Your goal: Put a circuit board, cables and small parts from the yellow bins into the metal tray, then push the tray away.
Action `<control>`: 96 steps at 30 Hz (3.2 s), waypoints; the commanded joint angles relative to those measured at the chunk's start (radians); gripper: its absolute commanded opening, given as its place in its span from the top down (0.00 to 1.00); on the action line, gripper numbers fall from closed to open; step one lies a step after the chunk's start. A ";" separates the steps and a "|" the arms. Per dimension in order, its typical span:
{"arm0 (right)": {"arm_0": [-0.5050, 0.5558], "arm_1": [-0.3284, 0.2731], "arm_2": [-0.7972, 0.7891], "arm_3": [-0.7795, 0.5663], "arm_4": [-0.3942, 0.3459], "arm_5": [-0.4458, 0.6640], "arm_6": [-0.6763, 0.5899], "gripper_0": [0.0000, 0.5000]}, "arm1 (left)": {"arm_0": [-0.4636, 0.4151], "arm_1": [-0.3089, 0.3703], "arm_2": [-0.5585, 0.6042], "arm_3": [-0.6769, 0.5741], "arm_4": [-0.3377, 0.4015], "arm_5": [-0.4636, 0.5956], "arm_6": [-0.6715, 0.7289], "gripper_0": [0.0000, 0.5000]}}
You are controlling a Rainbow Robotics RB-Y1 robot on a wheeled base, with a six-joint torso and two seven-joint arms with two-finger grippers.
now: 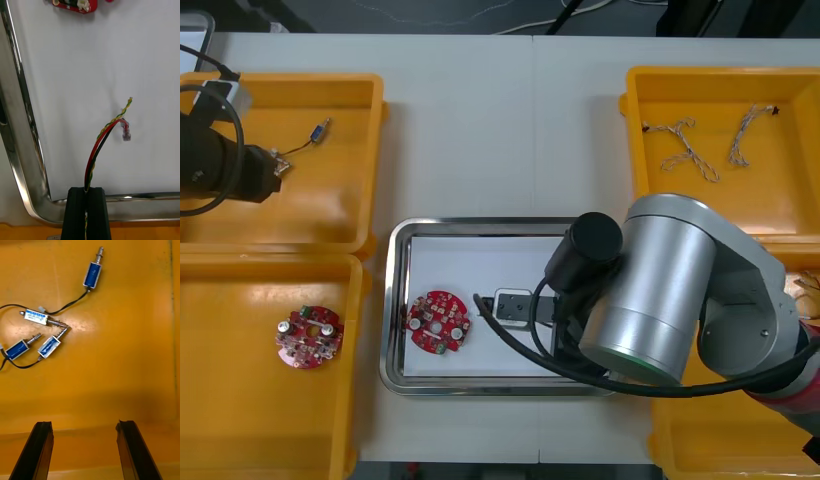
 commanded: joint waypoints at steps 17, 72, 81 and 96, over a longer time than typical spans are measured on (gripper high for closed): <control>-0.083 0.076 0.119 0.188 -0.013 -0.117 0.038 1.00 | -0.030 0.050 0.145 0.064 -0.066 -0.092 -0.152 0.00; -0.083 0.073 -0.297 0.125 -0.157 0.047 -0.005 0.00 | -0.216 -0.034 0.111 0.446 0.017 -0.292 -0.740 0.00; -0.081 0.064 -0.492 0.060 -0.189 0.047 -0.011 0.00 | -0.250 -0.033 0.132 0.533 0.054 -0.287 -0.899 0.00; -0.025 -0.017 -0.774 0.054 -0.335 0.047 -0.028 0.00 | -0.254 0.001 0.091 0.595 0.057 -0.282 -1.048 0.00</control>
